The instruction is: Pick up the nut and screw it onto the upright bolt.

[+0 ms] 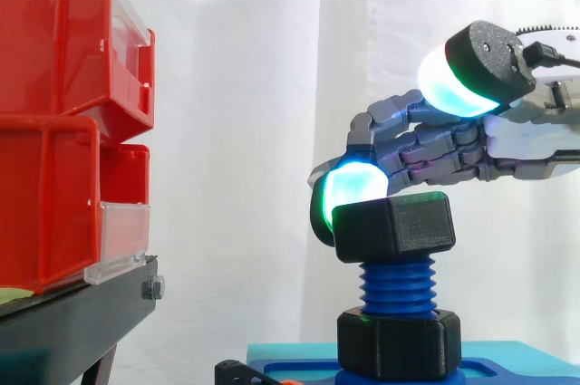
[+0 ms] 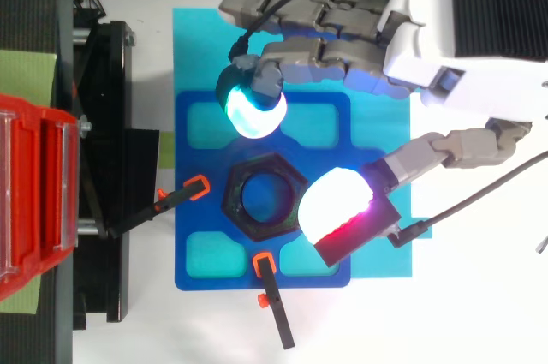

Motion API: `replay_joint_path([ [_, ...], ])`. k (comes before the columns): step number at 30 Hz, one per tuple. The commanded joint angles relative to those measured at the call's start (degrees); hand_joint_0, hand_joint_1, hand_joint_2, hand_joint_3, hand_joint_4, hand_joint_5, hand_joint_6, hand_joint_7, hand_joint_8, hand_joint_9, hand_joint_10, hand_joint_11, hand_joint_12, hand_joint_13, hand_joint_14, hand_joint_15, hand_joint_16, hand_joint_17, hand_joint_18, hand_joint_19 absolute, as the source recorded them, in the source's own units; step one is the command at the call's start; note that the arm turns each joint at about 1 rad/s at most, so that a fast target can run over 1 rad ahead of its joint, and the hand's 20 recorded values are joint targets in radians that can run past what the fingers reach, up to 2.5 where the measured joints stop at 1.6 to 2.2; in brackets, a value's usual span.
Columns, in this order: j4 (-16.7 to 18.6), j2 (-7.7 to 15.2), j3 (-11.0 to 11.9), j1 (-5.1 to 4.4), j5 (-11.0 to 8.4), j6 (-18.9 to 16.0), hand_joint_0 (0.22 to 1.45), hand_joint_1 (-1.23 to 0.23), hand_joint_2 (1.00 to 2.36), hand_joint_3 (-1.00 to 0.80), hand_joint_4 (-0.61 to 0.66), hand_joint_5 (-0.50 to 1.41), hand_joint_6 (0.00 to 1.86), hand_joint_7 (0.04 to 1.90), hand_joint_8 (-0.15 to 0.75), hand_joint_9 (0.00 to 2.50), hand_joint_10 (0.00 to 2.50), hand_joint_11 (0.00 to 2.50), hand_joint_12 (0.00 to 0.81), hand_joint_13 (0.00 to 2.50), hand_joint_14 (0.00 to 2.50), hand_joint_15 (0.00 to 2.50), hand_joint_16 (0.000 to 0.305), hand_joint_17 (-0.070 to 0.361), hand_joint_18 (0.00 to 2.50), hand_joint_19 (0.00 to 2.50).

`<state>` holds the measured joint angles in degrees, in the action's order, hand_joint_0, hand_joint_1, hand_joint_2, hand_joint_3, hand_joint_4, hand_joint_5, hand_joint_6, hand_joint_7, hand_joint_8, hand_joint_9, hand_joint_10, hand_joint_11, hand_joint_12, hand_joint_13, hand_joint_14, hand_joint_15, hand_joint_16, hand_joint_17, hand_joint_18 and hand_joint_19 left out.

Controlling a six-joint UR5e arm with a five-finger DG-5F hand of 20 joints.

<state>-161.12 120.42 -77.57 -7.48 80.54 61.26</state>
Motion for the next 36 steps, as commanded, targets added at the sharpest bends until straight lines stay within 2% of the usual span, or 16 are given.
replay_joint_path([
  [1, -0.7, 0.0, 0.9, 0.10, 0.15, 0.0, 0.45, -0.25, 1.00, -0.50, 0.21, -0.15, 0.50, 1.08, 0.255, 0.24, 0.00, 0.00, 0.283, 0.17, 0.00, 0.00, 0.032, 0.072, 0.00, 0.00],
  [5, -3.3, 0.0, 2.5, 0.10, 0.23, 0.4, 0.45, -0.25, 1.00, -0.50, 0.21, -0.15, 0.50, 1.06, 0.254, 0.26, 0.00, 0.00, 0.282, 0.17, 0.00, 0.00, 0.032, 0.071, 0.00, 0.00],
  [9, -4.6, 0.0, 3.7, 0.10, 0.23, 0.4, 0.45, -0.26, 1.00, -0.50, 0.16, -0.20, 0.50, 0.78, 0.230, 0.20, 0.00, 0.00, 0.284, 0.14, 0.00, 0.00, 0.033, 0.075, 0.00, 0.00],
  [11, -6.3, 0.1, 5.4, 0.10, 0.41, 0.5, 0.45, -0.25, 1.00, -0.50, 0.13, -0.21, 0.50, 0.70, 0.216, 0.15, 0.00, 0.00, 0.295, 0.07, 0.00, 0.00, 0.036, 0.080, 0.00, 0.00],
  [15, -7.5, 0.0, 7.2, -0.08, 0.76, 0.9, 0.44, -0.21, 1.00, -0.50, 0.10, -0.23, 0.50, 0.65, 0.196, 0.05, 0.00, 0.00, 0.308, 0.00, 0.00, 0.00, 0.039, 0.088, 0.00, 0.00],
  [24, -4.1, 0.2, 7.1, -1.39, 1.02, 0.9, 0.44, -0.20, 1.00, -0.50, 0.07, -0.24, 0.50, 0.61, 0.189, 0.03, 0.00, 0.00, 0.312, 0.00, 0.00, 0.00, 0.041, 0.093, 0.00, 0.00],
  [25, -4.0, 1.8, 7.0, -1.57, 1.55, 0.6, 0.44, -0.20, 1.00, -0.50, 0.07, -0.24, 0.50, 0.61, 0.189, 0.03, 0.00, 0.00, 0.313, 0.00, 0.00, 0.00, 0.041, 0.093, 0.00, 0.00],
  [28, -3.3, 3.4, 7.0, -1.48, 2.78, -0.6, 0.44, -0.20, 1.00, -0.50, 0.07, -0.24, 0.50, 0.62, 0.188, 0.03, 0.00, 0.00, 0.313, 0.00, 0.00, 0.00, 0.042, 0.094, 0.00, 0.00],
  [32, -3.8, 3.4, 7.1, -1.48, 2.96, -2.5, 0.44, -0.20, 1.00, -0.50, 0.08, -0.24, 0.50, 0.62, 0.189, 0.03, 0.00, 0.00, 0.315, 0.00, 0.00, 0.00, 0.042, 0.094, 0.00, 0.00],
  [36, -4.8, 3.3, 7.1, -1.48, 2.96, -2.6, 0.44, -0.20, 1.00, -0.50, 0.08, -0.24, 0.50, 0.63, 0.193, 0.04, 0.00, 0.00, 0.314, 0.00, 0.00, 0.00, 0.041, 0.093, 0.00, 0.00],
])
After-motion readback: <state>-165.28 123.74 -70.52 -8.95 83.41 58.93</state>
